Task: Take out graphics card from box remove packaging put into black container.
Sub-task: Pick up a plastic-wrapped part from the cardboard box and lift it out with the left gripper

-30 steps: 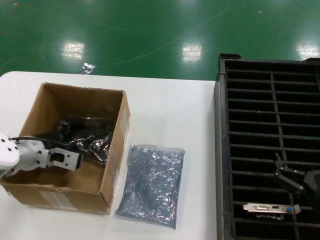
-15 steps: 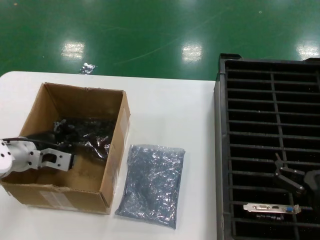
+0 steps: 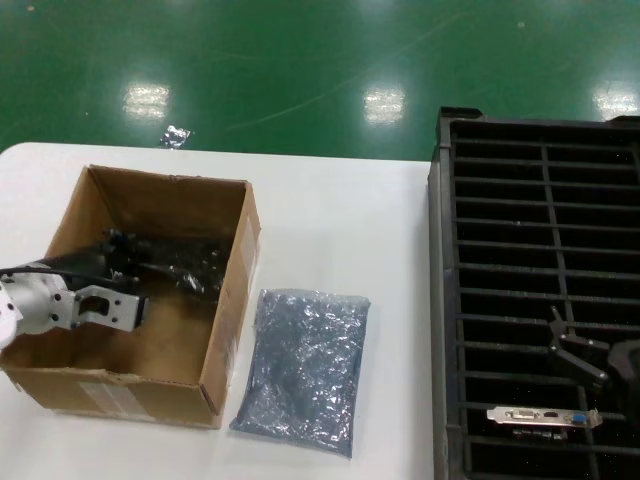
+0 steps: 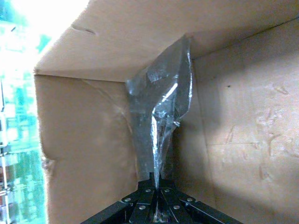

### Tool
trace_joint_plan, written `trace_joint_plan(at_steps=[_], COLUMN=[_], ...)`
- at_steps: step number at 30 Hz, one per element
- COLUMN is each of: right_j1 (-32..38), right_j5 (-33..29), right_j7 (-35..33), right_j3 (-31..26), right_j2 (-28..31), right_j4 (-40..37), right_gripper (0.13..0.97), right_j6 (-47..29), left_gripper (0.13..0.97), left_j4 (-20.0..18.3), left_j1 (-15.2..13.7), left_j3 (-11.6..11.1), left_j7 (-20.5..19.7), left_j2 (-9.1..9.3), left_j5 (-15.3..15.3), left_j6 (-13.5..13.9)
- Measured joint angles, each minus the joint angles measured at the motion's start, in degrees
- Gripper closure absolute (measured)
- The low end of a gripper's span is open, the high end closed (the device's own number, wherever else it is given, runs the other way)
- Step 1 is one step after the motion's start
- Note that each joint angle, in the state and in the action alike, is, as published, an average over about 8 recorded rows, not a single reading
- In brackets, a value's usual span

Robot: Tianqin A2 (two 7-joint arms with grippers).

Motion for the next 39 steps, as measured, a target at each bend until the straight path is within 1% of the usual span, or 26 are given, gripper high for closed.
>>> trace_joint_plan(at_steps=[3, 6, 9, 12, 15, 17, 20, 23, 27, 29, 32, 35, 39], right_j1=[0.0, 0.0, 0.0, 0.0, 0.0, 0.0, 0.0, 0.0, 0.0, 0.0, 0.0, 0.0, 0.0], right_j5=[0.0, 0.0, 0.0, 0.0, 0.0, 0.0, 0.0, 0.0, 0.0, 0.0, 0.0, 0.0, 0.0], right_j7=[0.0, 0.0, 0.0, 0.0, 0.0, 0.0, 0.0, 0.0, 0.0, 0.0, 0.0, 0.0, 0.0], right_j3=[0.0, 0.0, 0.0, 0.0, 0.0, 0.0, 0.0, 0.0, 0.0, 0.0, 0.0, 0.0, 0.0], right_j2=[0.0, 0.0, 0.0, 0.0, 0.0, 0.0, 0.0, 0.0, 0.0, 0.0, 0.0, 0.0, 0.0], right_j4=[0.0, 0.0, 0.0, 0.0, 0.0, 0.0, 0.0, 0.0, 0.0, 0.0, 0.0, 0.0, 0.0], right_gripper=[0.129, 0.129, 0.129, 0.129, 0.129, 0.129, 0.129, 0.129, 0.129, 0.129, 0.129, 0.129, 0.129], right_j6=[0.0, 0.0, 0.0, 0.0, 0.0, 0.0, 0.0, 0.0, 0.0, 0.0, 0.0, 0.0, 0.0], left_gripper=[0.950, 0.952, 0.955, 0.958, 0.958, 0.958, 0.958, 0.958, 0.958, 0.958, 0.958, 0.958, 0.958], left_j4=[-3.1, -6.7, -10.8, -15.4, -20.6, -24.4, -30.7, -37.5, -45.8, -49.5, -54.1, -57.7, -60.9], left_j1=[1.1, 2.3, 3.6, 5.1, 7.3, 9.1, 12.6, 16.6, 21.9, 24.4, 27.7, 30.5, 32.7], left_j3=[-0.3, -0.8, -1.8, -3.4, -5.4, -7.0, -9.8, -13.0, -17.2, -19.0, -21.1, -22.4, -23.1], left_j7=[-1.5, -3.2, -5.3, -8.1, -11.6, -14.3, -19.0, -23.9, -29.3, -31.3, -33.4, -34.7, -35.7], left_j2=[-1.06, -2.28, -3.66, -5.15, -6.81, -8.02, -10.04, -12.23, -15.09, -16.46, -18.19, -19.45, -20.12], left_j5=[0.8, 1.8, 3.3, 5.3, 7.5, 8.7, 10.2, 10.8, 9.7, 8.3, 5.9, 3.6, 1.9], left_j6=[-0.5, -1.1, -1.9, -2.5, -2.5, -2.0, -0.5, 1.2, 2.9, 3.6, 4.2, 4.5, 4.7])
